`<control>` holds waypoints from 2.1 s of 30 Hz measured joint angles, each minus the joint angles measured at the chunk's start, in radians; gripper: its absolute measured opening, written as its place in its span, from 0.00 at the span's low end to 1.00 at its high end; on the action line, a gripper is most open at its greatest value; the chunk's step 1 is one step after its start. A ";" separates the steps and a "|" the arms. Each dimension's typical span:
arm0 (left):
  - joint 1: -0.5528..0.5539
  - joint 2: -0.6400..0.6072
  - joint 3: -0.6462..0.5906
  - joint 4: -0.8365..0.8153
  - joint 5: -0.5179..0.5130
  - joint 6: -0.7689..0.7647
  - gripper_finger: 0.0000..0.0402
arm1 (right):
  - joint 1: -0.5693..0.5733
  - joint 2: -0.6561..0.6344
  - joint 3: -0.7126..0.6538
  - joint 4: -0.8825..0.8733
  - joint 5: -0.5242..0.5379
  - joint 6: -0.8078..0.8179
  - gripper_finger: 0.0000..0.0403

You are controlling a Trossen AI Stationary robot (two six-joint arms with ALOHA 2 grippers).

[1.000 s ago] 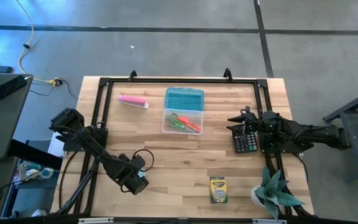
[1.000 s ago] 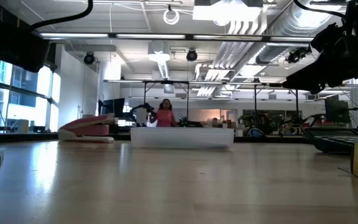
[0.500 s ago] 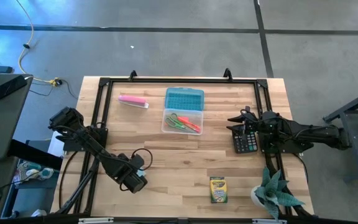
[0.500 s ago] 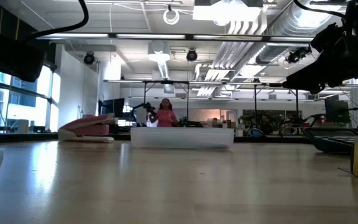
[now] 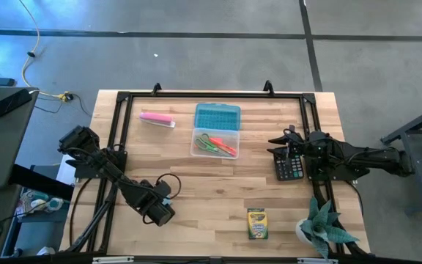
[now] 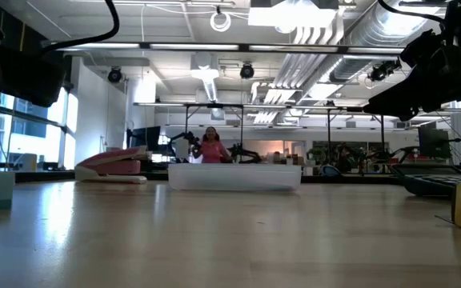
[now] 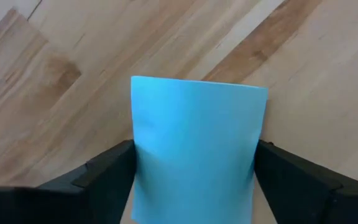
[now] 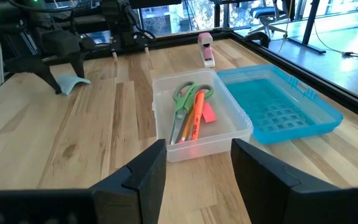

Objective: Pack school essentials
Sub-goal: Put the blue sticky note into the blue supply box, then put the yellow box of crayons into the blue supply box

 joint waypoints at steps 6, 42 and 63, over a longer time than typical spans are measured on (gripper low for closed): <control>0.045 0.007 0.036 0.023 -0.073 0.139 0.71 | 0.000 0.000 0.000 0.000 0.000 0.000 0.43; 0.869 0.004 0.269 0.202 0.114 1.612 0.71 | 0.000 0.000 0.000 0.000 0.000 0.000 0.43; 0.949 0.111 0.269 0.238 0.270 1.640 0.98 | 0.000 0.000 0.000 -0.007 0.000 0.000 0.43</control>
